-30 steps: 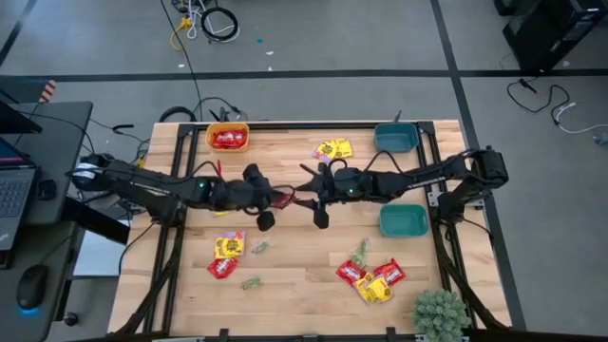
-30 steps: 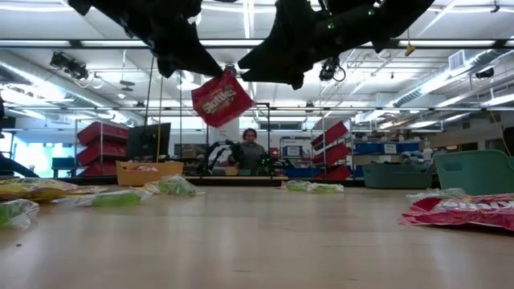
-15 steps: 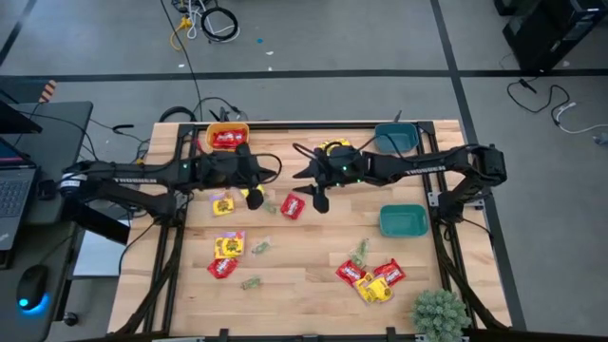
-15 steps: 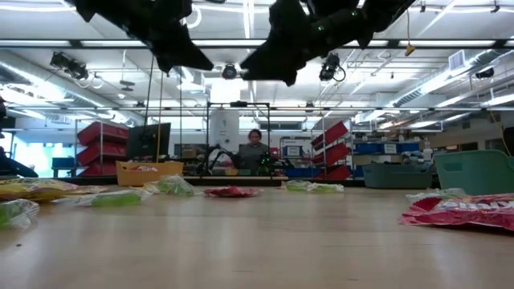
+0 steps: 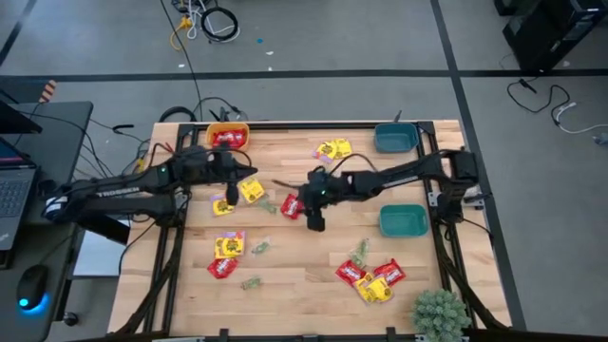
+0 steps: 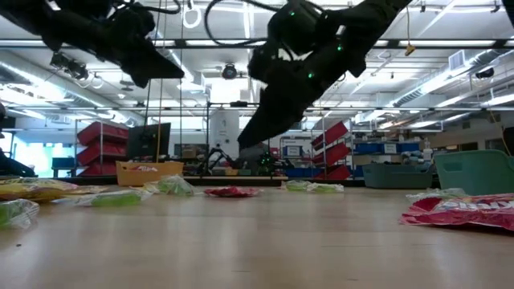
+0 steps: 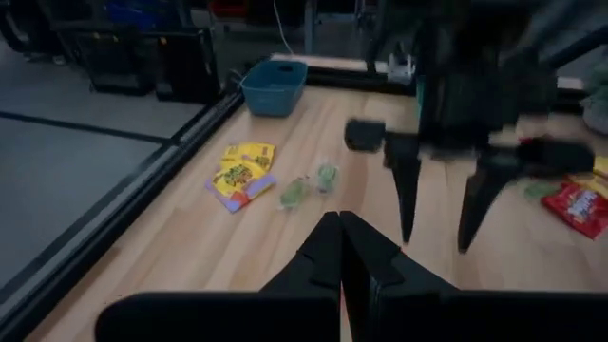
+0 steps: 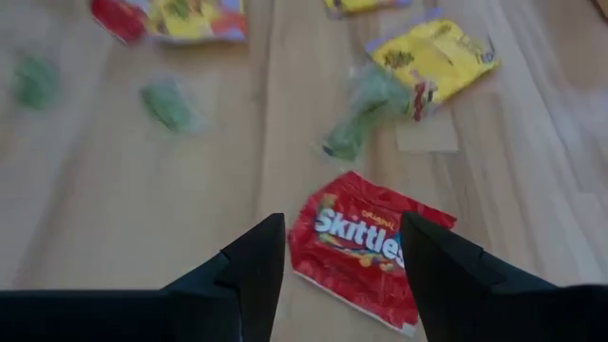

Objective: Sort candy
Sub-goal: Put the red candy into the yellow bin

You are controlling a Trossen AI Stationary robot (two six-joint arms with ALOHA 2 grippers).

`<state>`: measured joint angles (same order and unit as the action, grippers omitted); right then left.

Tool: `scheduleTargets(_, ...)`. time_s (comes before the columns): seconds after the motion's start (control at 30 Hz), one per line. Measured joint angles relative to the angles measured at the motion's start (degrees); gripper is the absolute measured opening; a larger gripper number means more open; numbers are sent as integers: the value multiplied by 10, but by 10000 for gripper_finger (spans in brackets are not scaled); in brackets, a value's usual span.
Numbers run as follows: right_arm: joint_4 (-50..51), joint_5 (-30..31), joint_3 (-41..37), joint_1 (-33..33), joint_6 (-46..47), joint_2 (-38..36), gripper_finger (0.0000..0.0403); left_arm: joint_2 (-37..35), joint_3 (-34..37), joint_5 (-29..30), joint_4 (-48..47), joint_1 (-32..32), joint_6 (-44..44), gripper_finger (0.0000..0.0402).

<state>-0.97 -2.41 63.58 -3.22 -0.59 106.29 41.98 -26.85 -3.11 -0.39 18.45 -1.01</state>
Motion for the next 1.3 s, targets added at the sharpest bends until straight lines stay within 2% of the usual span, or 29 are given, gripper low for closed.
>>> scheduleTargets(0.17,7,18,30,20,-25,53,192,-40,20,28,-8,0,1,0)
scheduleTargets(0.53,109,75,121,38,-61,147,165,-44,21,47,-9,0,1,0)
scheduleTargets(0.67,128,87,137,37,-67,153,115,-44,21,52,-6,0,1,0)
scheduleTargets(0.8,137,106,149,26,-91,141,22,-47,21,87,-7,0,2,0)
scheduleTargets(0.9,136,106,181,7,-108,137,13,-50,21,115,-7,0,11,0)
scheduleTargets(1.0,127,88,223,-20,-128,137,9,-53,21,140,-14,1,19,0)
scheduleTargets(1.3,30,-16,355,-120,-112,161,1,-109,21,139,-4,35,10,0)
